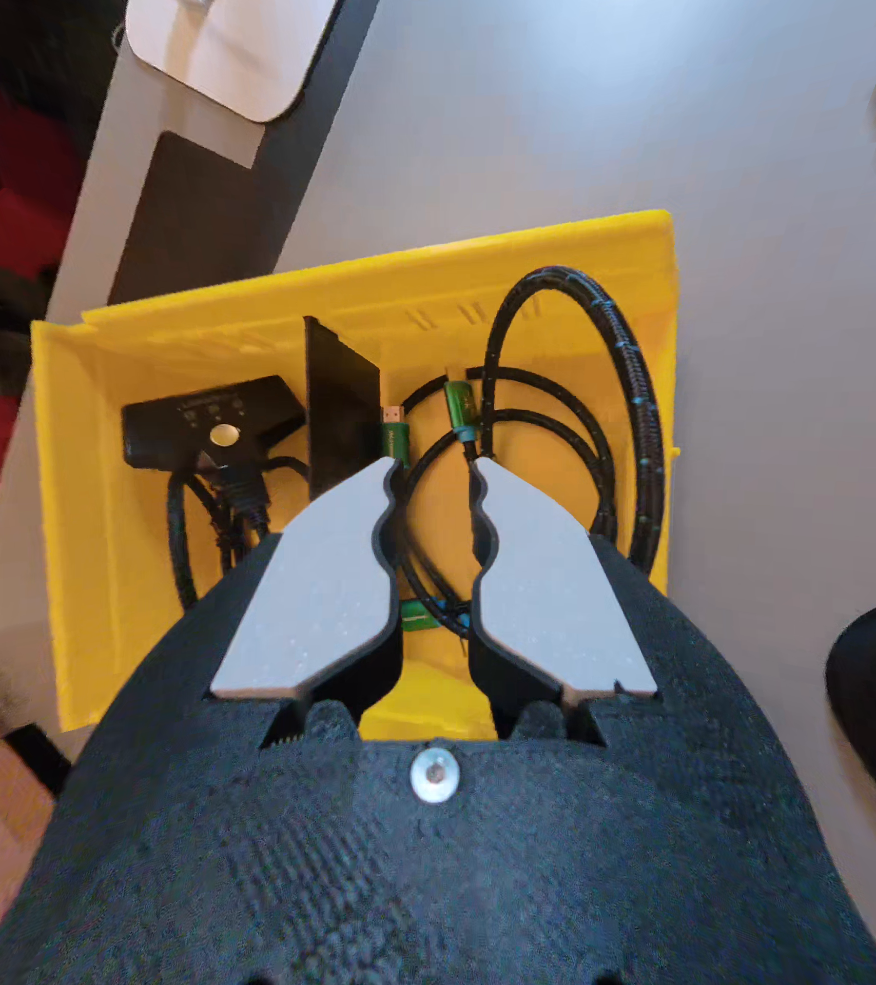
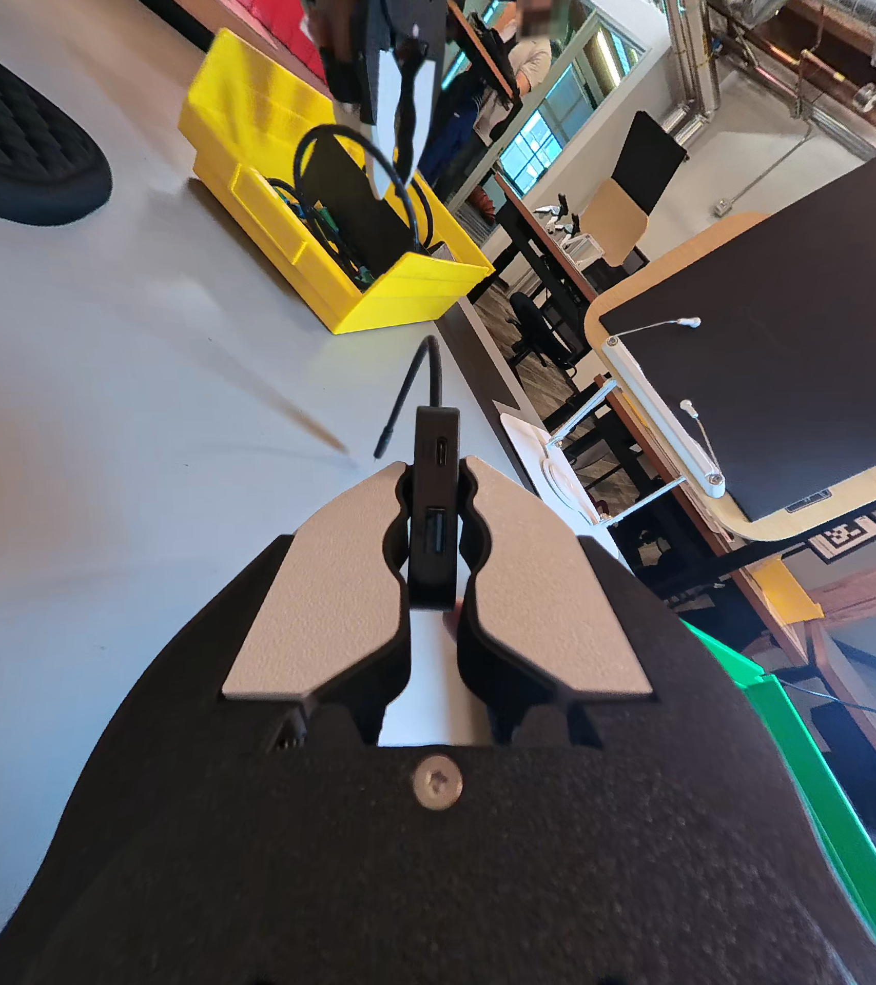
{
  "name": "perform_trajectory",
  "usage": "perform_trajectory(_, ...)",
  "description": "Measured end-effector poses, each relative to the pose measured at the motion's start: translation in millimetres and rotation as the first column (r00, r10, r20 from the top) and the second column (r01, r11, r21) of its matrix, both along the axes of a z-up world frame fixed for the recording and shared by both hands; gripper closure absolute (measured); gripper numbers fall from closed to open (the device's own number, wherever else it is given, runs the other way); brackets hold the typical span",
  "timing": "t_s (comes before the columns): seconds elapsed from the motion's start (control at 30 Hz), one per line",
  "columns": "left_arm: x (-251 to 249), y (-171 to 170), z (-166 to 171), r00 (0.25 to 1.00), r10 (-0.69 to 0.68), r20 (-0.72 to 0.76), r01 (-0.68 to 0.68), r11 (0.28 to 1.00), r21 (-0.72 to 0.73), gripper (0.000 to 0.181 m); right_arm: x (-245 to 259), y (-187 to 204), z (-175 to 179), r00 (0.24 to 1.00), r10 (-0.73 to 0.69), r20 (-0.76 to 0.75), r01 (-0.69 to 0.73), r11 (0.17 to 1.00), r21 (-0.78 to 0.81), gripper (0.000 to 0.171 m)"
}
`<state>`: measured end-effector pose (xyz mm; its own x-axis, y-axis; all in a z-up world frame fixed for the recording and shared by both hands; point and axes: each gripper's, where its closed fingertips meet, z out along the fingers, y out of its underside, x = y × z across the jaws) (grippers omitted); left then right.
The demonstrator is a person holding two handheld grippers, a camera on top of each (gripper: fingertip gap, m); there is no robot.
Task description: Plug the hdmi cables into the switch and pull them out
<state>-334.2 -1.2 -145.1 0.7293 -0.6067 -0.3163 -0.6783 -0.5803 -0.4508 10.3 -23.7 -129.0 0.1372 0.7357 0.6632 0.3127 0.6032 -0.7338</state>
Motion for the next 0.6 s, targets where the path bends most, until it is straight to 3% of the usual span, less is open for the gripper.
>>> perform_trajectory(0.07,4,-2,6,0.997,0.046,0.066,-0.048,0.998,0.042,0.158,-1,-2,1,1.000,0.004,0.003,-0.004,1.000,0.005,0.157)
perform_trajectory(0.17,18,-2,45,0.981,0.034,0.192,-0.073,0.977,0.198,0.159,-2,-4,0,1.000,0.011,0.005,-0.011,1.000,0.004,0.157)
perform_trajectory(0.23,38,-13,63,0.970,-0.042,0.241,-0.014,0.973,0.229,0.156,-3,-4,-2,1.000,0.009,0.012,-0.009,1.000,0.003,0.157)
perform_trajectory(0.3,56,-34,54,0.969,-0.112,0.222,0.080,0.985,0.151,0.143,-3,-3,-3,1.000,0.005,0.017,-0.005,1.000,0.005,0.157)
perform_trajectory(0.37,70,-57,24,0.971,-0.166,0.170,0.165,0.986,0.020,0.131,-3,-3,-2,1.000,0.005,0.012,-0.005,1.000,0.005,0.157)
perform_trajectory(0.43,68,-68,-17,0.979,-0.203,0.030,0.205,0.976,-0.077,0.138,-3,-4,-1,1.000,0.008,0.005,-0.008,1.000,0.004,0.157)
perform_trajectory(0.5,50,-70,-51,0.952,-0.231,-0.199,0.208,0.969,-0.134,0.144,-3,-4,0,1.000,0.007,0.005,-0.007,1.000,0.009,0.157)
perform_trajectory(0.53,47,-72,-55,0.921,-0.275,-0.275,0.242,0.959,-0.146,0.168,-2,-4,0,1.000,0.005,0.005,-0.005,1.000,0.012,0.157)
perform_trajectory(0.6,57,-71,-37,0.926,-0.276,-0.256,0.260,0.961,-0.097,0.174,-1,-3,1,1.000,0.002,0.000,-0.002,1.000,0.012,0.157)
